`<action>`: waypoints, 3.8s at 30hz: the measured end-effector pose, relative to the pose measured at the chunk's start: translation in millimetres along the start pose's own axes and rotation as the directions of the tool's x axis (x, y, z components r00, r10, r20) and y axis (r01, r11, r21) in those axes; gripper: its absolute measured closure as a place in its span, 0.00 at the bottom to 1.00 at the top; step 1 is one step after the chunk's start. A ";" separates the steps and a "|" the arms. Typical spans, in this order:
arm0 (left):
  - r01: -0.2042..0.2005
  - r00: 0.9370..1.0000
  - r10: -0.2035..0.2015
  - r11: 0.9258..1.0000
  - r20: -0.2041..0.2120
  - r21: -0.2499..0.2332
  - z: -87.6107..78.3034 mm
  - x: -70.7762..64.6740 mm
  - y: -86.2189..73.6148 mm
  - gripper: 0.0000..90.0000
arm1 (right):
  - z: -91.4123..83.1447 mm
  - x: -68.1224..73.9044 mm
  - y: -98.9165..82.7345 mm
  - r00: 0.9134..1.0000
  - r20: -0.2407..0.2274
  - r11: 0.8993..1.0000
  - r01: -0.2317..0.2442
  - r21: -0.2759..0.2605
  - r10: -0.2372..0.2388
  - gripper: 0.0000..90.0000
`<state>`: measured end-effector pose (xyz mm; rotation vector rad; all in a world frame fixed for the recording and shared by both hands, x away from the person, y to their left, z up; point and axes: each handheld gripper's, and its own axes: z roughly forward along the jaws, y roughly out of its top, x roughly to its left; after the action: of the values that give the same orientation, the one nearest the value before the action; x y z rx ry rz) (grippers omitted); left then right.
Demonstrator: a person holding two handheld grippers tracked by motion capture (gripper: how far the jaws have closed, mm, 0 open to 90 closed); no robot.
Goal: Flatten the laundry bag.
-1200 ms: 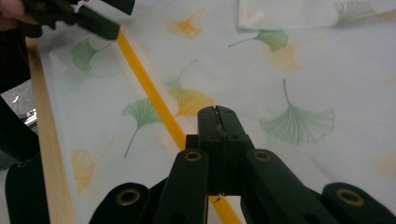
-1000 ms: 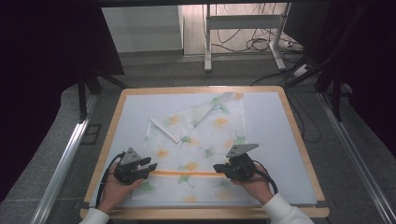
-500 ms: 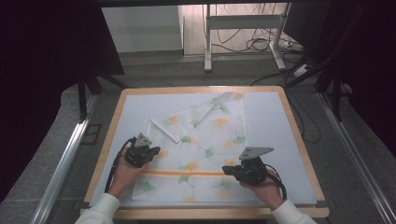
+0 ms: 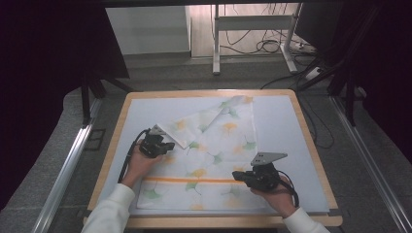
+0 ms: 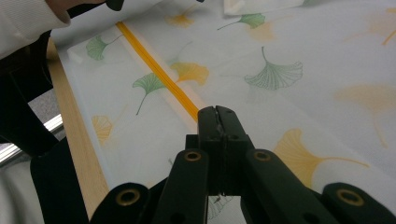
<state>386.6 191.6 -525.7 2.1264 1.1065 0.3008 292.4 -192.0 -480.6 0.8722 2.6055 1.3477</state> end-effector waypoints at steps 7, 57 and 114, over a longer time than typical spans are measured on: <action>-0.001 1.000 0.001 1.000 0.000 0.025 7.9 7.1 4.4 1.00 | -2.7 -0.8 0.0 1.000 0.002 1.000 0.002 -0.008 -0.002 0.99; 0.061 0.996 -0.066 0.995 -0.063 -0.077 39.6 44.1 57.4 1.00 | -1.2 -3.5 1.1 1.000 0.011 1.000 0.007 -0.009 -0.007 0.99; -0.082 0.994 0.092 0.988 0.067 -0.134 -48.7 -76.9 -23.9 0.61 | -24.8 -51.4 -21.1 0.984 0.136 0.993 -0.115 0.021 0.111 0.99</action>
<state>301.0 163.8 -498.3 2.0556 0.9282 0.3243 317.9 -246.2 -491.1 1.0899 2.5129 1.2321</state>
